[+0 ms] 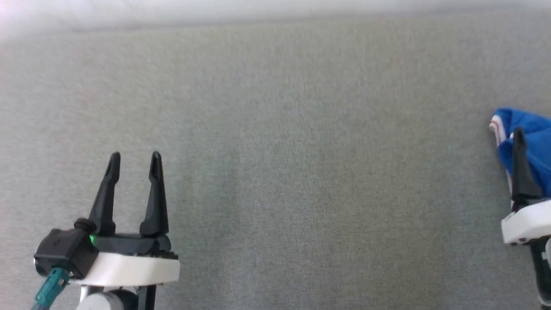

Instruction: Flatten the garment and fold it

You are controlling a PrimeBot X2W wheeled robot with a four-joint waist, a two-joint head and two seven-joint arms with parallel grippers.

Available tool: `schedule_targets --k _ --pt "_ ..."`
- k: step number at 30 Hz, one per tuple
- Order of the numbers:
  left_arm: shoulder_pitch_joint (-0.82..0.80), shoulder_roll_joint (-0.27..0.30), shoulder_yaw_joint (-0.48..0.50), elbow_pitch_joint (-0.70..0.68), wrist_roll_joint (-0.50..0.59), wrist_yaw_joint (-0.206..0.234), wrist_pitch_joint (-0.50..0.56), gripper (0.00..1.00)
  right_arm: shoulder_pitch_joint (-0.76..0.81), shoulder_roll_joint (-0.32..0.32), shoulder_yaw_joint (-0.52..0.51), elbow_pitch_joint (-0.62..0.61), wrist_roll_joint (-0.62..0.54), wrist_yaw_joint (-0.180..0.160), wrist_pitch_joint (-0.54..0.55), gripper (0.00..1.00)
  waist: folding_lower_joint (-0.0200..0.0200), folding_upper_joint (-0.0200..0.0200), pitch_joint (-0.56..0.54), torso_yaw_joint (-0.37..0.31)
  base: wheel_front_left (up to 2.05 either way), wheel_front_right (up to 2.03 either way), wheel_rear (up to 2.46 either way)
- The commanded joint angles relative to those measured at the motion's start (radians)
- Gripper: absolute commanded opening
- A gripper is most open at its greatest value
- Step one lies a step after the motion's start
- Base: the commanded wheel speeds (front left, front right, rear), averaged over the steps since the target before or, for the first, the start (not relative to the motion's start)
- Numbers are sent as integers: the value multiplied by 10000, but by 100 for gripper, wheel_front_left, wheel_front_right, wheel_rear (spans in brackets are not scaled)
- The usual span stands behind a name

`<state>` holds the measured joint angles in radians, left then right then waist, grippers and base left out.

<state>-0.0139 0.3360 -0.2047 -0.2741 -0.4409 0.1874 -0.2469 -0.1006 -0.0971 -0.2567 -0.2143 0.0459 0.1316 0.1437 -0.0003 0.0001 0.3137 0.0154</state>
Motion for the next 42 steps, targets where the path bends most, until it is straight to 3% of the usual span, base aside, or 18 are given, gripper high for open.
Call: schedule_targets --k 1,9,20,31,32,42 --pt "131 14 24 1 23 70 -33 100 119 58 55 -97 -70 -9 -252 100 3 -1 -963 211 0 0 0" --pt "797 111 -112 103 109 180 124 100 997 446 465 -460 -191 -9 -1327 100 3 -1 -2002 449 0 0 0" --pt "2150 -161 -400 620 -10 244 28 100 2587 467 291 954 829 -9 -2471 100 3 -1 -2722 536 0 0 0" --pt "2288 -385 -360 828 38 102 -102 100 2835 468 273 1821 1055 -9 -3088 100 3 -1 -2907 509 0 0 0" --pt "2228 -356 -387 794 27 155 -3 0 2766 437 282 1810 1045 0 -3032 0 3 -1 -2908 514 0 0 0" --pt "2133 -460 -297 879 218 67 114 0 2684 433 396 1825 980 0 -2957 0 3 -1 -2922 483 0 0 0"
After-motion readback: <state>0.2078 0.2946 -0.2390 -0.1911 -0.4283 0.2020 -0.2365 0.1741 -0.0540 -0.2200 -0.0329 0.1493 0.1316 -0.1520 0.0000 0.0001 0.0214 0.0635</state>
